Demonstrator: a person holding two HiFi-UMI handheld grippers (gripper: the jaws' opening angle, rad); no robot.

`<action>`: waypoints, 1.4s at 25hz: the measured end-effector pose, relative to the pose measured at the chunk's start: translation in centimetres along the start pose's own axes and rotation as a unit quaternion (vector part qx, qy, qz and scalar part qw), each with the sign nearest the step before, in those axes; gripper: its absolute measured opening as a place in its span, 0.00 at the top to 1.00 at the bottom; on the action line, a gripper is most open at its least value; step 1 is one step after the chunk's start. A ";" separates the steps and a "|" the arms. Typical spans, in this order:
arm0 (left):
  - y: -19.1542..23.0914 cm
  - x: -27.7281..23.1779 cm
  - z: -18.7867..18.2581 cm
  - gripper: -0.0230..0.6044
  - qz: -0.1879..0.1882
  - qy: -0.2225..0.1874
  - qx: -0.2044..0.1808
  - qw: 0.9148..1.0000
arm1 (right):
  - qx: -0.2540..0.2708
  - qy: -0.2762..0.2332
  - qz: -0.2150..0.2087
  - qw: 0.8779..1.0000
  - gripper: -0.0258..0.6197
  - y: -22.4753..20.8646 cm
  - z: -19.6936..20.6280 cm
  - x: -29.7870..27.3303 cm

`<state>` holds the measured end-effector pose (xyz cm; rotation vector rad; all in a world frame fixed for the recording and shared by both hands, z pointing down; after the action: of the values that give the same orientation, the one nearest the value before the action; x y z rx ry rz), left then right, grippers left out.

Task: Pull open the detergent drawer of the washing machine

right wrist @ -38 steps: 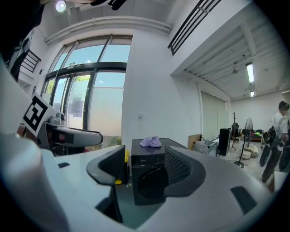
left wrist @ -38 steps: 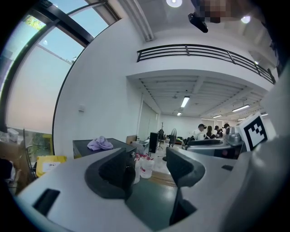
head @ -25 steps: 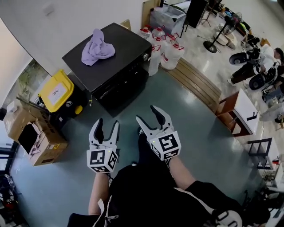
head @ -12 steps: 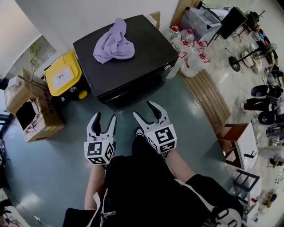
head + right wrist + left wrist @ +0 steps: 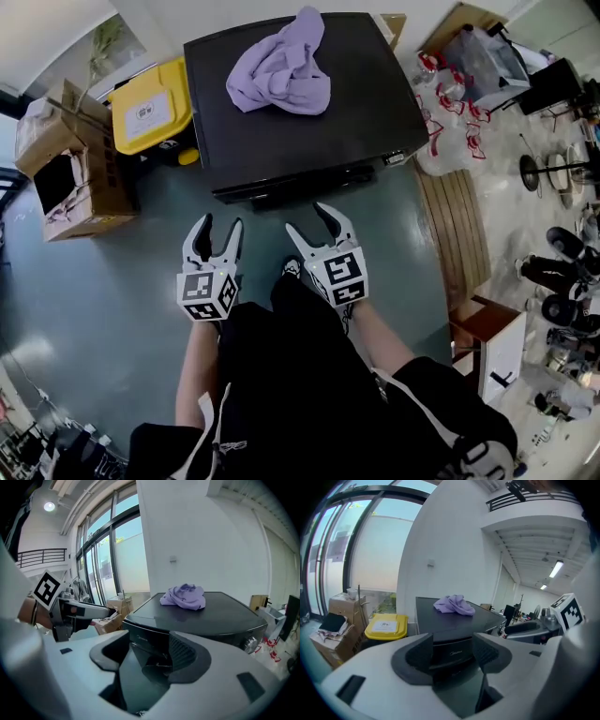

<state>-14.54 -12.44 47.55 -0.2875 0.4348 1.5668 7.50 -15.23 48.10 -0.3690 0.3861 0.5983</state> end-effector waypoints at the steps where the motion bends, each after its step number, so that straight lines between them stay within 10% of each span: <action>1: 0.3 -0.7 0.4 0.55 -0.007 0.002 0.003 1.000 | 0.000 0.003 -0.005 1.000 0.54 -0.4 0.2 -0.7; 35: 2.5 -9.7 6.3 0.55 -0.056 0.052 0.023 0.997 | -0.055 0.029 0.015 0.998 0.58 -6.5 3.2 -9.7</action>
<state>-16.05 -18.39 57.67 -0.3531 0.5271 1.4340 4.79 -23.30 56.71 -0.4881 0.4164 0.6411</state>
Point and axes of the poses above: the fingertips, and each gripper's own axes: x backward along the fingers, y to its left, z out of its underside, the point moved 8 cm from there along x, backward along the fingers, and after that the axes turned 13 degrees about -z, right-handed, at the moved point
